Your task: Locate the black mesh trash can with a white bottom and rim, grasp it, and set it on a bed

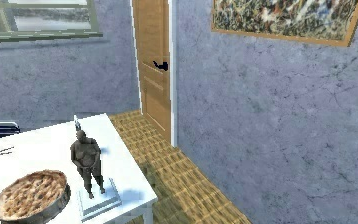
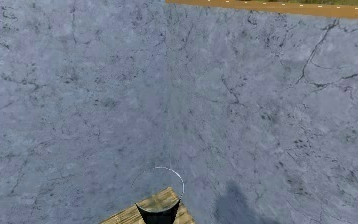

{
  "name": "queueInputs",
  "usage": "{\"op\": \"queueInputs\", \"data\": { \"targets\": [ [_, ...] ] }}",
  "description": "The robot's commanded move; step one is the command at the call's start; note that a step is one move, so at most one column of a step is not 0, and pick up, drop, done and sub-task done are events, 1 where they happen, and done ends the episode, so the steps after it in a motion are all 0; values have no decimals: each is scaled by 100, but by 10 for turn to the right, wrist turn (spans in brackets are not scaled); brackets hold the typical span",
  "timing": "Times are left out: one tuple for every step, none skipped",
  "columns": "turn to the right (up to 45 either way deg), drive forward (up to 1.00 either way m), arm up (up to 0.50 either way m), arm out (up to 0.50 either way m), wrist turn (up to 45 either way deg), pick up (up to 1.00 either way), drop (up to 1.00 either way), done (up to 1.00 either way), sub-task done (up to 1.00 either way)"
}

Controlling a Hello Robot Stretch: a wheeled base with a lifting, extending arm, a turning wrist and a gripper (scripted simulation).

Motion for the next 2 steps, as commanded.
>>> {"op": "queueInputs", "data": {
  "targets": [
    [0,0,22,0,0,0,0,0,0],
    [0,0,0,46,0,0,0,0,0]
  ]
}}
